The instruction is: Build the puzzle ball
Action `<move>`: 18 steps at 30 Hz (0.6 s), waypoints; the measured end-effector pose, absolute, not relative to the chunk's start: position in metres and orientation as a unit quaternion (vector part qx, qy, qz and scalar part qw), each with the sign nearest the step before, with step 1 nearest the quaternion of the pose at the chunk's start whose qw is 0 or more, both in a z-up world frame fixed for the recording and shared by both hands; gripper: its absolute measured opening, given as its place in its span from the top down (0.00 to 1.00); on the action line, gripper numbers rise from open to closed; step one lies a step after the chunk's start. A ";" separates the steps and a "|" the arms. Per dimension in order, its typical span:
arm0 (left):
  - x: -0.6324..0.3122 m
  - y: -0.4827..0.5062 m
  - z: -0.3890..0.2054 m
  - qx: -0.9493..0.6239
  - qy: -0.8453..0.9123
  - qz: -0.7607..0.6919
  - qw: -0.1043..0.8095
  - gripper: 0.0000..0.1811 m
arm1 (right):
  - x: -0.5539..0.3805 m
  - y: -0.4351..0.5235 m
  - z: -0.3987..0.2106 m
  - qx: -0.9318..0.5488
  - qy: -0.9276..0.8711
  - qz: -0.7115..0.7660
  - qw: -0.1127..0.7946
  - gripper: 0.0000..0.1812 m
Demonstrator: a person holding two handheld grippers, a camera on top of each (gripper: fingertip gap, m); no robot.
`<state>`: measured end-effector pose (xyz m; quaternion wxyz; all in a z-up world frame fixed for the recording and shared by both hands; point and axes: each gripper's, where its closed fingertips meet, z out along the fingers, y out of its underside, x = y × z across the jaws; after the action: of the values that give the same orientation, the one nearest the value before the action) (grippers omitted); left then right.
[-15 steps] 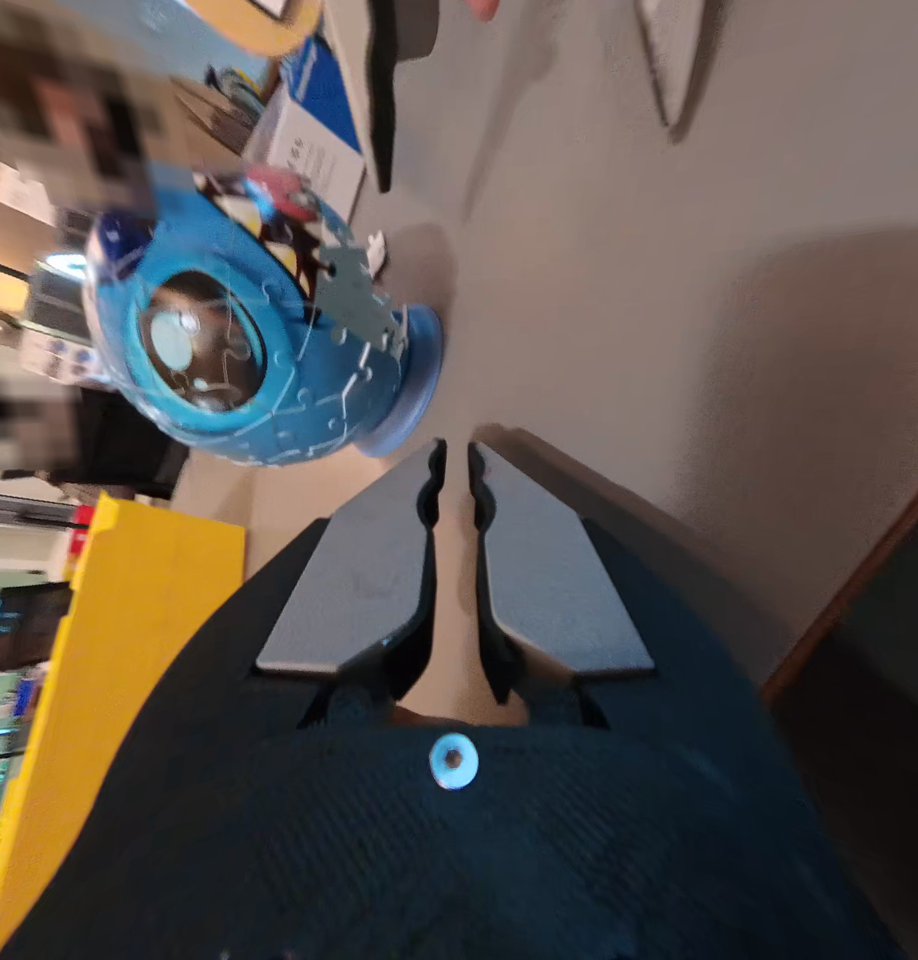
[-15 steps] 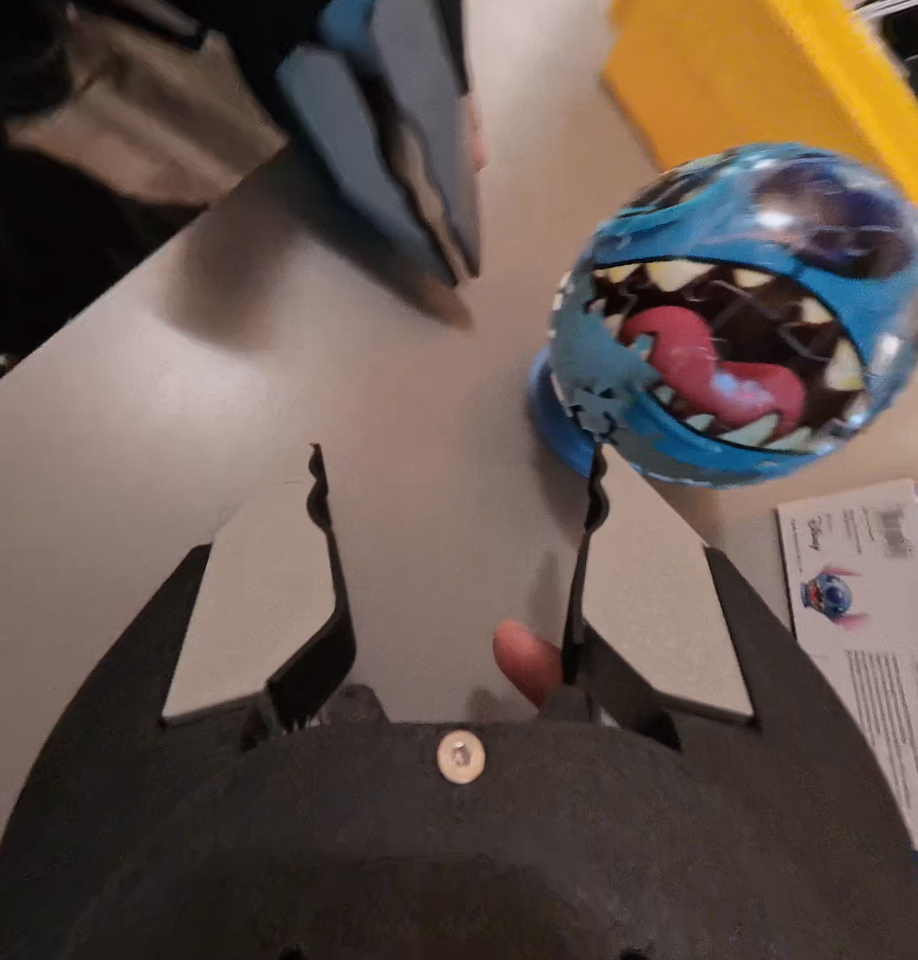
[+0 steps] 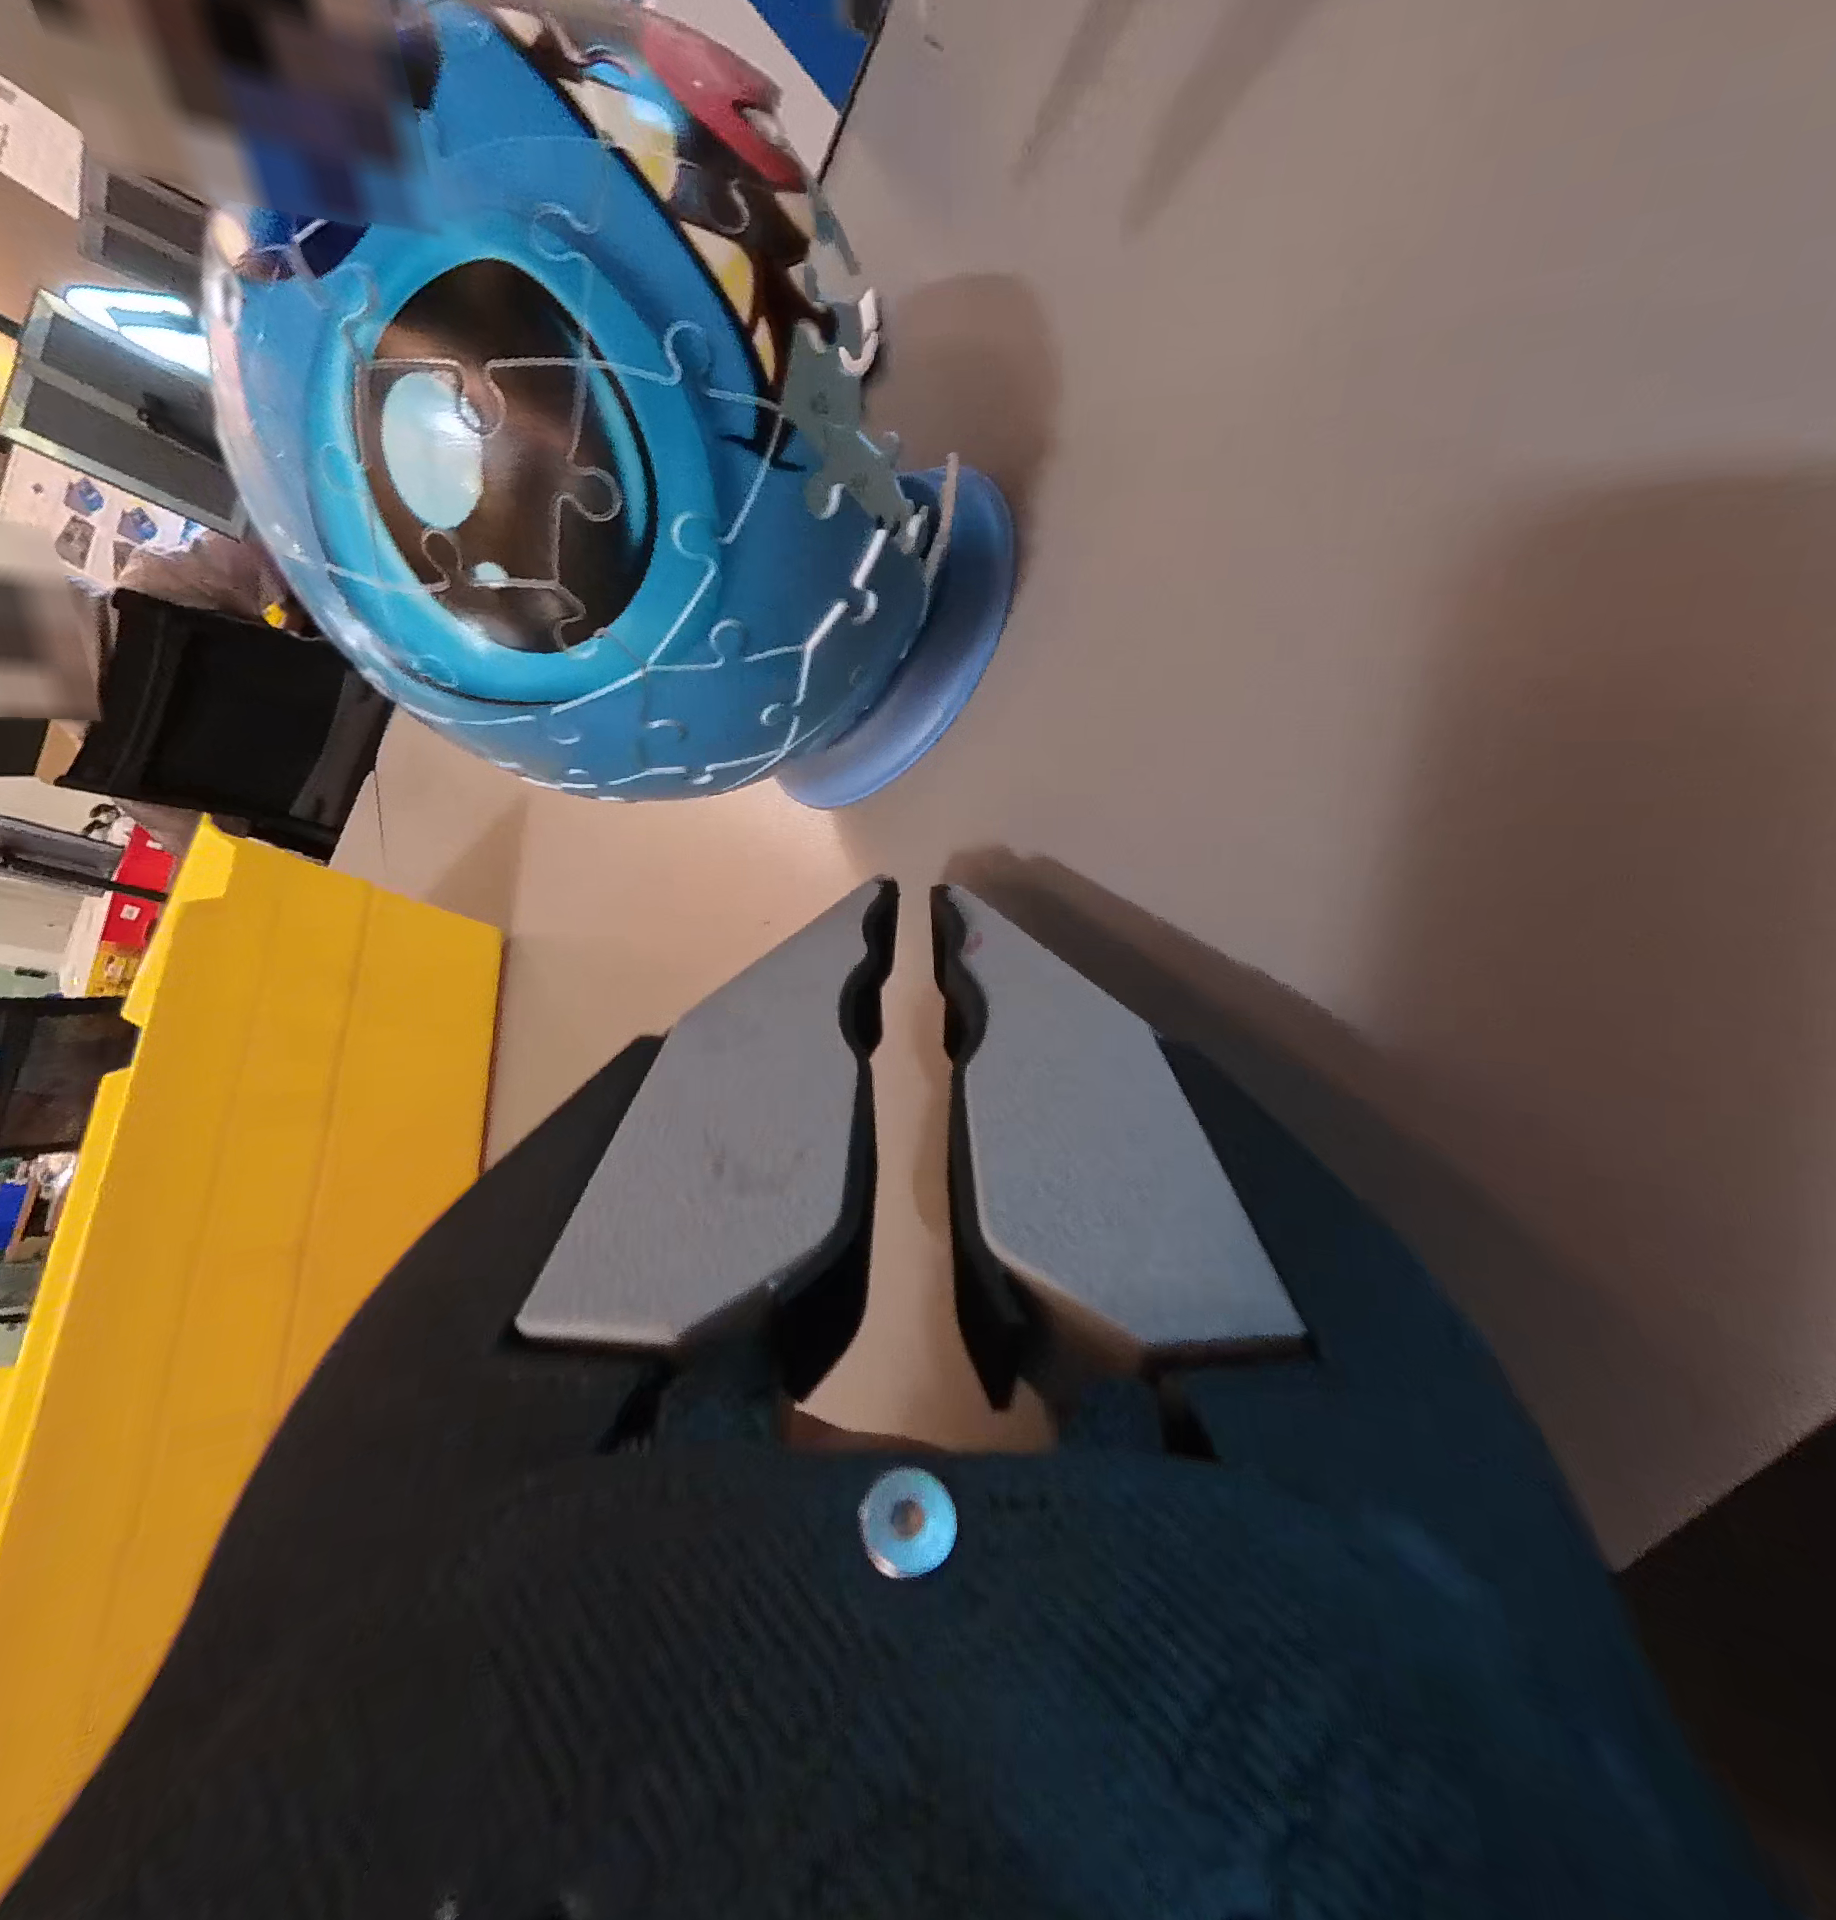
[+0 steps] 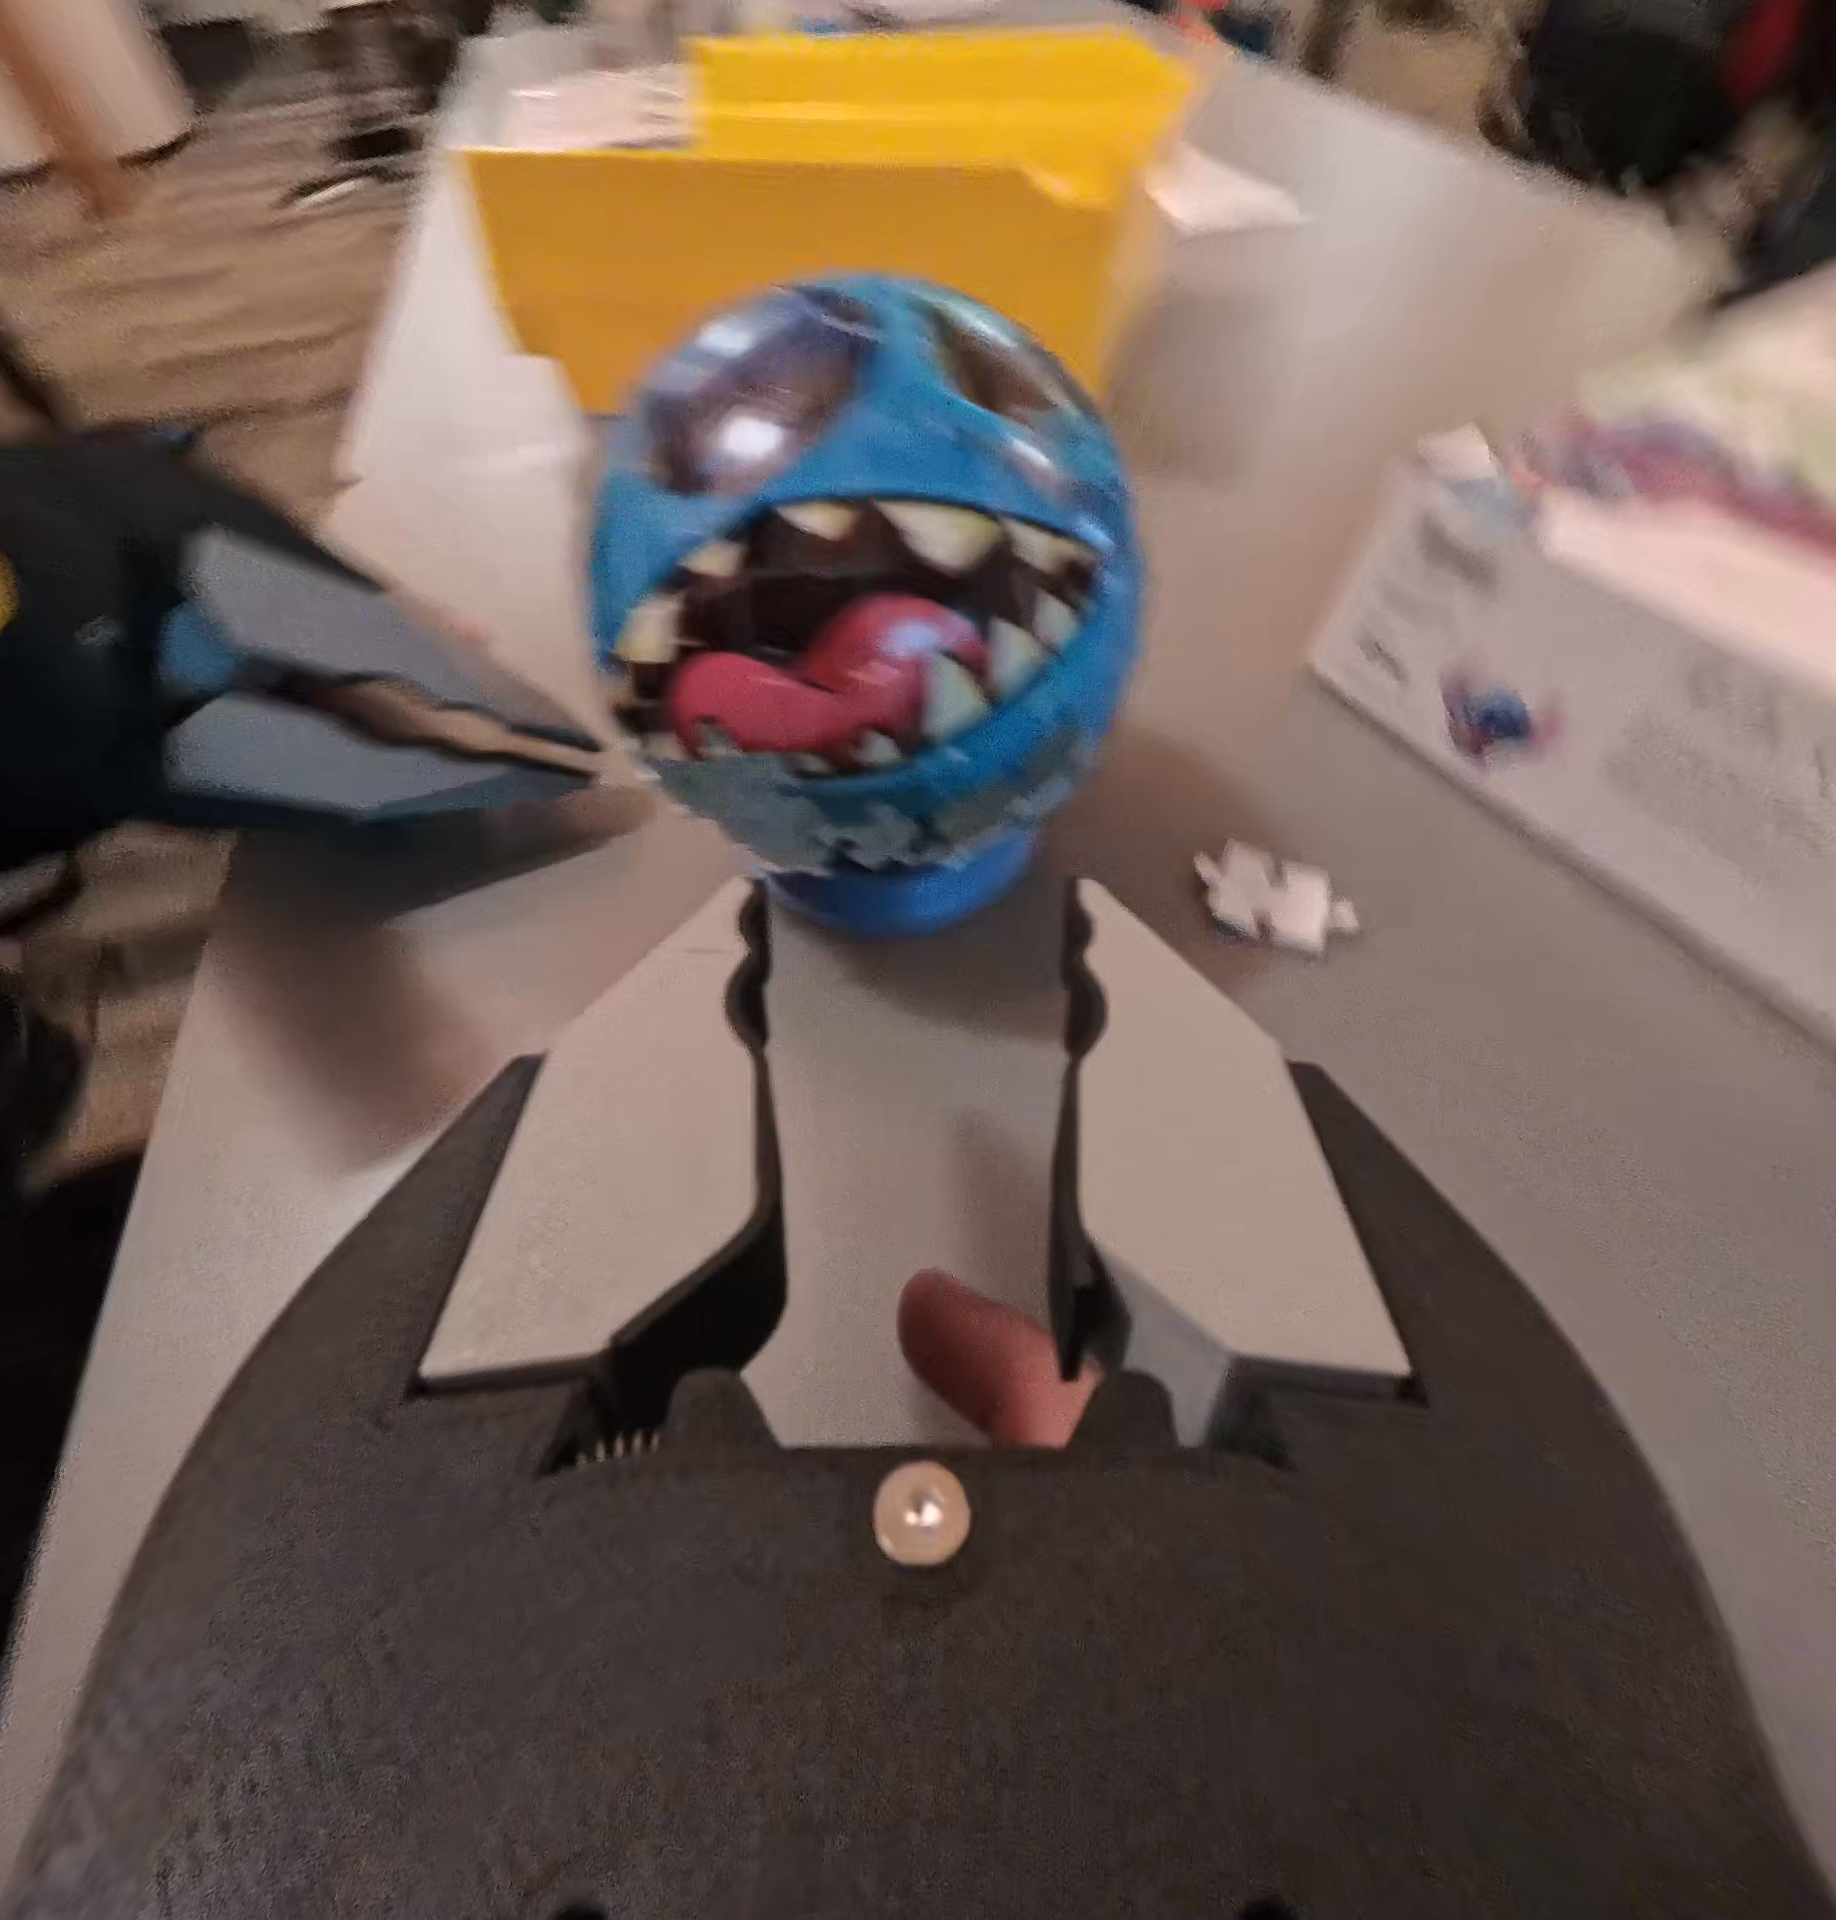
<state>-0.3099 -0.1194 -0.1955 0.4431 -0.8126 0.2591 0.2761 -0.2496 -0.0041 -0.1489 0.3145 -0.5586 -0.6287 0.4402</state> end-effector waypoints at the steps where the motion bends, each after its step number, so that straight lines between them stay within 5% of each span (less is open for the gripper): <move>1: -0.311 -0.119 -0.195 -0.814 0.256 0.274 0.443 0.98 | -0.248 0.003 -0.158 -0.607 -0.601 0.431 0.292 0.64; 8: -0.322 -0.117 -0.194 -0.822 0.226 0.291 0.435 0.99 | -0.260 0.018 -0.187 -0.758 -0.452 0.414 0.223 0.47; 18: -0.328 -0.117 -0.193 -0.833 0.195 0.285 0.433 0.99 | -0.282 0.008 -0.202 -0.762 -0.481 0.323 0.289 0.33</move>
<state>-0.3282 -0.1170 -0.1932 0.4330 -0.8329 0.1946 0.2845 -0.2824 0.0077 -0.2020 0.2888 -0.7620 -0.4815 0.3228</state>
